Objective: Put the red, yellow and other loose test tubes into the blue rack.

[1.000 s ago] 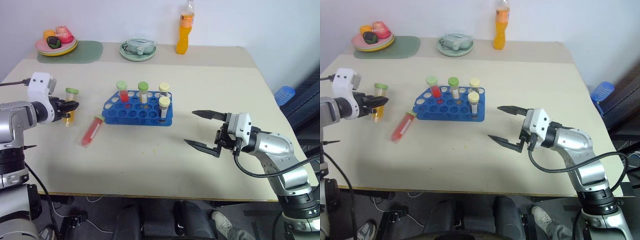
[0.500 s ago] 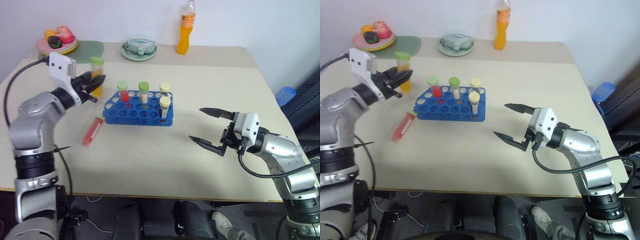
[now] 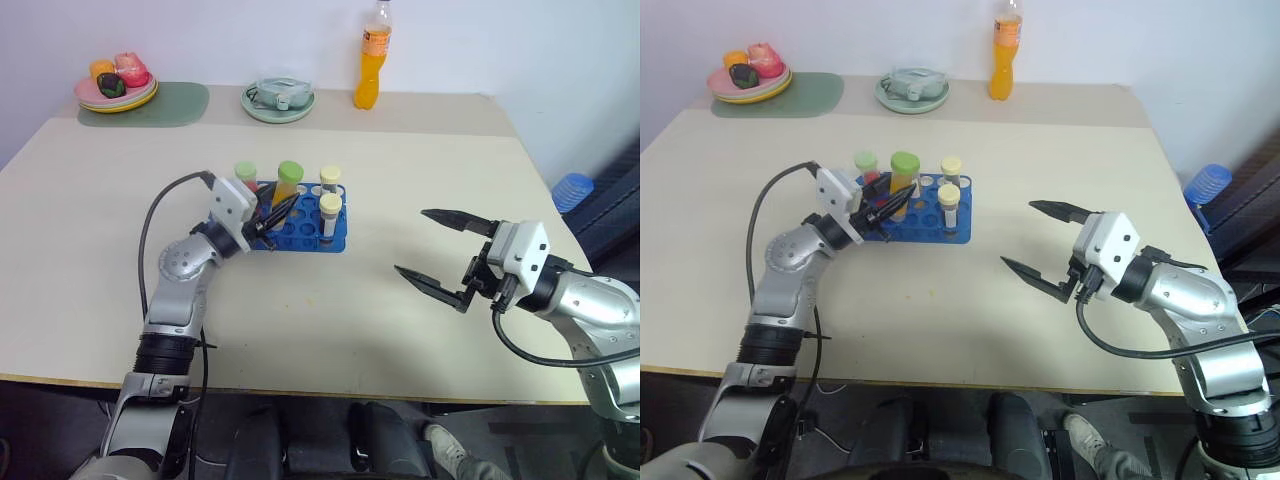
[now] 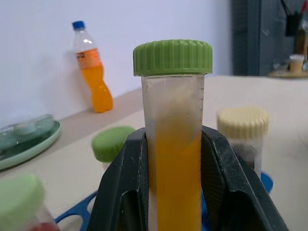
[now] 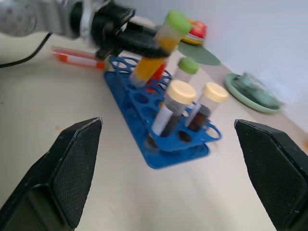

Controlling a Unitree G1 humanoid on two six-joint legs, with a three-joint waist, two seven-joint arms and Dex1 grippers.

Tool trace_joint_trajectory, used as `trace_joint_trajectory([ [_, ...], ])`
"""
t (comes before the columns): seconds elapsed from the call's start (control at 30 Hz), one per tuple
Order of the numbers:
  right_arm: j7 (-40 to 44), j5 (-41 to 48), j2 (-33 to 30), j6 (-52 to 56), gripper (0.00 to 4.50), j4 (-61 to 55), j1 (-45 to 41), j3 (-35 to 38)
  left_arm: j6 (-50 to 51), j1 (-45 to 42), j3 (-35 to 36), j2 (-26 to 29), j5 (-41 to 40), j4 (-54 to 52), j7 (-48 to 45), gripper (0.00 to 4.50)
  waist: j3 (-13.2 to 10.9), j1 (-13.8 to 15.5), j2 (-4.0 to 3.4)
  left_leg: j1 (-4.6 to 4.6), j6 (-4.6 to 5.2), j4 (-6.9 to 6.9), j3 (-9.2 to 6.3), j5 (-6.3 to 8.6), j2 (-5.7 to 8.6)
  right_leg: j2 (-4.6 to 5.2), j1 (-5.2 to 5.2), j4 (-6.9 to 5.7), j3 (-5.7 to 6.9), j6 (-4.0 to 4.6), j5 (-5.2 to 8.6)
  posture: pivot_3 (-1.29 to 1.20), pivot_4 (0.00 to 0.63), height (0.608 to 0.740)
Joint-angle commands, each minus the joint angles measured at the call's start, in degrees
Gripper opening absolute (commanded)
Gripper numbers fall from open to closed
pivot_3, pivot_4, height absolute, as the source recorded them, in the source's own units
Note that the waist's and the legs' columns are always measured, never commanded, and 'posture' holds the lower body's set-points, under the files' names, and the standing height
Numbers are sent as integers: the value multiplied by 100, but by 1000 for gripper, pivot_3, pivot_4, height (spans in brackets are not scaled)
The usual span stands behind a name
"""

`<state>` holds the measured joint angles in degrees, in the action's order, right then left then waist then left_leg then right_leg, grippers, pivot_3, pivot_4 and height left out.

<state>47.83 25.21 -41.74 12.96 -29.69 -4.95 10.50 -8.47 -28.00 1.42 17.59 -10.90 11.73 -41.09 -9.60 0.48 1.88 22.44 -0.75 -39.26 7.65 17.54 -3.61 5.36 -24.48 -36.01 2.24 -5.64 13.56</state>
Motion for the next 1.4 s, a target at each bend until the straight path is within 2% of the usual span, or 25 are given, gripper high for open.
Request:
trace_joint_trajectory([
  [0.03, -122, 153, -95, 145, 4500, -360, -7, 242, -626, -95, -20, -51, 102, 345, 23, 850, 0, 11, 0, 1, 1, 0, 0, 0, 0, 0, 0, 1, 0, 0, 0, 0, 150, 740],
  [0.17, -142, 197, -146, 243, 4500, -448, 82, 393, -1077, -39, -140, -119, 184, 833, -23, 850, 2, 25, -1, 3, 6, -1, 0, 3, 2, 2, 1, 3, 0, 0, 0, 0, 150, 740],
  [0.5, -203, 316, -234, 499, 4500, -717, 278, 650, -1666, -16, -186, -535, -181, 1563, -444, 850, 24, 15, -27, -2, 36, 0, -1, 20, 1, 1, 5, 4, 0, 0, 0, 0, 150, 740],
  [0.67, -254, 385, -282, 631, 4500, -828, 322, 730, -2028, -228, -142, -639, -56, 2204, -337, 850, 34, 24, -29, -3, 42, 0, -2, 24, 2, 2, 11, 11, 0, 0, 0, 0, 150, 740],
  [0.9, -269, 431, -304, 712, 4500, -876, 344, 789, -2247, -316, -103, -771, -144, 2489, -371, 850, 34, 28, -28, 0, 49, 0, -3, 28, 2, 2, 12, 17, 1, 0, 0, 0, 150, 740],
  [0.97, -262, 427, -305, 722, 4500, -885, 352, 789, -2142, -275, -112, -797, -343, 2414, -641, 850, 33, 28, -28, 0, 50, 0, -3, 29, 2, 2, 12, 18, 1, 0, 0, 0, 150, 740],
  [1.2, -314, 420, -257, 742, 4500, -900, 376, 778, -1903, -171, -11, -778, -345, 1793, -262, 4379, 33, 20, -27, 2, 52, 0, -7, 29, 2, 2, 12, 20, 2, 0, 0, 0, 150, 740],
  [1.4, -410, 412, -134, 730, 4500, -875, 418, 656, -1273, 72, 135, -467, -734, 375, -178, 4379, 33, 6, -27, 1, 52, 0, -9, 29, 0, 1, 12, 17, 3, 0, 0, 0, 150, 740],
])
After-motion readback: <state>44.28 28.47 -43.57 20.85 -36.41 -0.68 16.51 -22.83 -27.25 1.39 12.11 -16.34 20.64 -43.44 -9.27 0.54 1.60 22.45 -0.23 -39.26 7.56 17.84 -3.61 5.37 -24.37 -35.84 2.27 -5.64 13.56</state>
